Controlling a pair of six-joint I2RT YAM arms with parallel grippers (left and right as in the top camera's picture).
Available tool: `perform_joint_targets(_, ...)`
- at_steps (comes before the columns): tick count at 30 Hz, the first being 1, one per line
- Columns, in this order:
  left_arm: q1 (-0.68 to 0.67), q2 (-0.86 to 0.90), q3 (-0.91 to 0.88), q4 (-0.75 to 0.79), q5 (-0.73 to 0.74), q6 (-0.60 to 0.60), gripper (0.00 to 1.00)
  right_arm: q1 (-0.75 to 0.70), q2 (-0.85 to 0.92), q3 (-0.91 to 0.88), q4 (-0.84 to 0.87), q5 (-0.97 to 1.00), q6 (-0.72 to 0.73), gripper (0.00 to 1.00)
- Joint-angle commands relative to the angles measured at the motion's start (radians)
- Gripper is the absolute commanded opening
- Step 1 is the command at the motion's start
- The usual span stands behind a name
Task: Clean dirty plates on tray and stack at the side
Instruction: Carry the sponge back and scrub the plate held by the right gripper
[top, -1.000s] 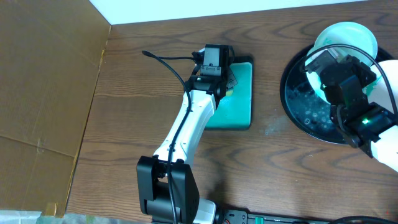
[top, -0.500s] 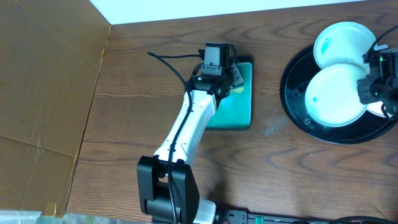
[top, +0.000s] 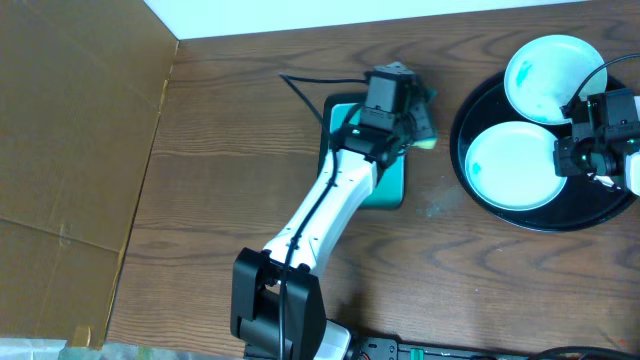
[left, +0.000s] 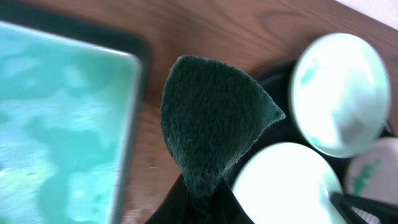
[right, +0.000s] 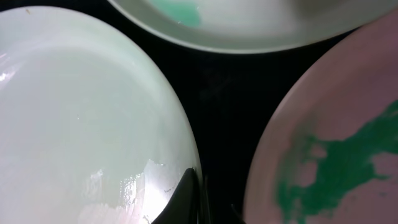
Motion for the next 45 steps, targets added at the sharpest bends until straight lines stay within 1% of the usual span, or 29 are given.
perform_joint_targets(1,-0.051,0.014,-0.01,0.031,0.009,-0.016,0.07,-0.017,0.02,0.006,0.026,0.066,0.033,0.01)
perform_joint_targets(4,-0.093,0.049,-0.01,0.071,0.009,-0.058,0.07,-0.018,0.02,0.006,0.036,0.083,0.044,0.01)
perform_joint_targets(8,-0.136,0.093,-0.01,0.126,0.009,-0.068,0.07,-0.019,0.024,0.006,0.032,0.206,0.13,0.01)
perform_joint_targets(15,-0.209,0.206,-0.01,0.266,0.009,-0.074,0.07,0.0,0.027,0.006,0.032,0.148,0.125,0.01)
perform_joint_targets(20,-0.256,0.3,-0.01,0.353,0.009,-0.153,0.07,0.005,0.027,0.006,0.031,0.147,0.125,0.01)
perform_joint_targets(23,-0.27,0.352,-0.01,0.376,0.008,-0.204,0.07,0.005,0.027,0.006,0.03,0.147,0.125,0.01)
perform_joint_targets(27,-0.274,0.415,-0.01,0.412,0.001,-0.212,0.07,0.005,0.027,0.006,0.03,0.147,0.125,0.01)
perform_joint_targets(28,-0.271,0.431,-0.01,0.422,-0.011,-0.192,0.07,0.005,0.027,0.006,0.029,0.147,0.125,0.01)
perform_joint_targets(30,-0.266,0.458,-0.01,0.437,-0.048,-0.074,0.07,0.005,0.027,0.006,0.028,0.147,0.125,0.01)
perform_joint_targets(34,-0.251,0.481,-0.01,0.434,-0.133,0.117,0.07,0.005,0.027,0.006,0.023,0.147,0.125,0.01)
perform_joint_targets(35,-0.245,0.481,-0.01,0.434,-0.154,0.199,0.07,0.005,0.027,0.006,0.023,0.147,0.125,0.01)
perform_joint_targets(36,-0.243,0.481,-0.01,0.435,-0.167,0.233,0.07,0.005,0.027,0.006,0.023,0.147,0.125,0.01)
perform_joint_targets(38,-0.237,0.48,-0.01,0.439,-0.243,0.315,0.07,0.005,0.027,0.006,0.021,0.147,0.125,0.01)
perform_joint_targets(42,-0.233,0.479,-0.009,0.461,-0.416,0.396,0.07,0.005,0.027,0.006,0.013,0.147,0.125,0.01)
perform_joint_targets(45,-0.234,0.459,-0.009,0.486,-0.425,0.412,0.07,0.005,0.027,0.006,0.008,0.147,0.124,0.01)
